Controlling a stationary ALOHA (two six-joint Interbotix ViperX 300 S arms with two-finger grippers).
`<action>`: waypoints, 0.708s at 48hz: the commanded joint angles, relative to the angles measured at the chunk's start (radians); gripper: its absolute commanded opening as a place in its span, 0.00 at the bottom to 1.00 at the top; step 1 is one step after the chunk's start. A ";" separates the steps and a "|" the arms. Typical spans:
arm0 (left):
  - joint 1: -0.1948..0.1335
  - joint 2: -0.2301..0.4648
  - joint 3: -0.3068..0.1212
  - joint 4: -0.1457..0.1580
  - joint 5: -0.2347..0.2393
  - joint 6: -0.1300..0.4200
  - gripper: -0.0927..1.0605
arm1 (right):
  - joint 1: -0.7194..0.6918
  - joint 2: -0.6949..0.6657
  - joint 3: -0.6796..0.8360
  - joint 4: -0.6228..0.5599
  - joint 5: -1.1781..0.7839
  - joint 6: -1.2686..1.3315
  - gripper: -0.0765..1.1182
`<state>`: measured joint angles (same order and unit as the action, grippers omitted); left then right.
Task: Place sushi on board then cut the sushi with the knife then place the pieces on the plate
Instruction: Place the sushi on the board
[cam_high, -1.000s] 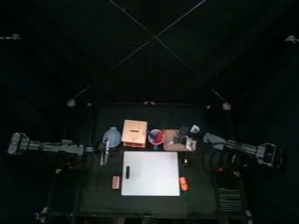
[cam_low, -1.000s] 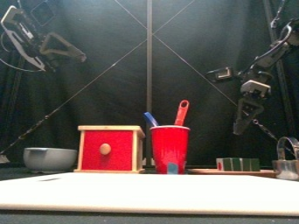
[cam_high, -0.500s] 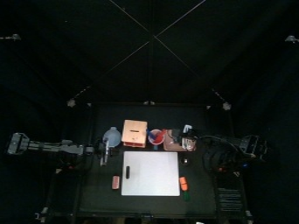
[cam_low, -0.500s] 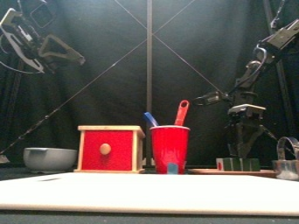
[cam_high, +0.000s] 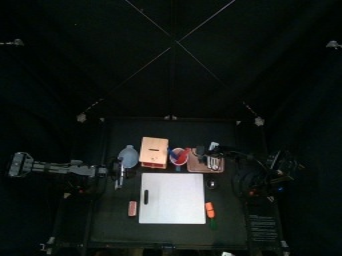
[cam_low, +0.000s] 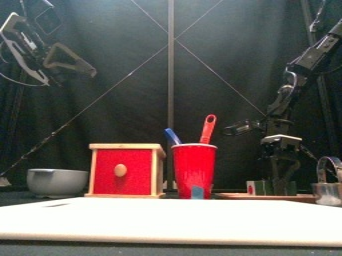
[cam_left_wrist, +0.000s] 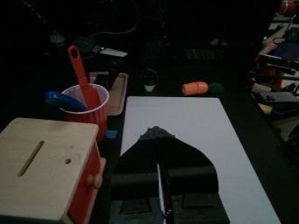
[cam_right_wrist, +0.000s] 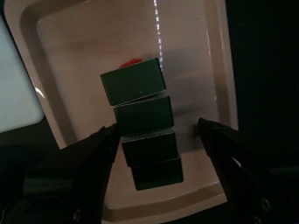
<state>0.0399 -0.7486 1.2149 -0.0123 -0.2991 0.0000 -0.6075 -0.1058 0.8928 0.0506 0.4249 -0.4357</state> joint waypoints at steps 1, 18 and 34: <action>0.005 0.003 -0.014 -0.002 -0.003 0.002 0.07 | 0.003 -0.006 -0.002 0.005 -0.017 -0.002 0.89; 0.005 0.002 -0.012 -0.005 -0.003 0.000 0.07 | 0.006 -0.041 0.015 0.020 -0.011 0.023 0.59; 0.005 0.002 -0.012 -0.020 -0.003 0.000 0.07 | 0.015 -0.255 -0.008 0.172 0.135 0.130 0.56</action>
<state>0.0414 -0.7486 1.2149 -0.0276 -0.2976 0.0015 -0.5998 -0.2853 0.9081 0.1979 0.5323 -0.3405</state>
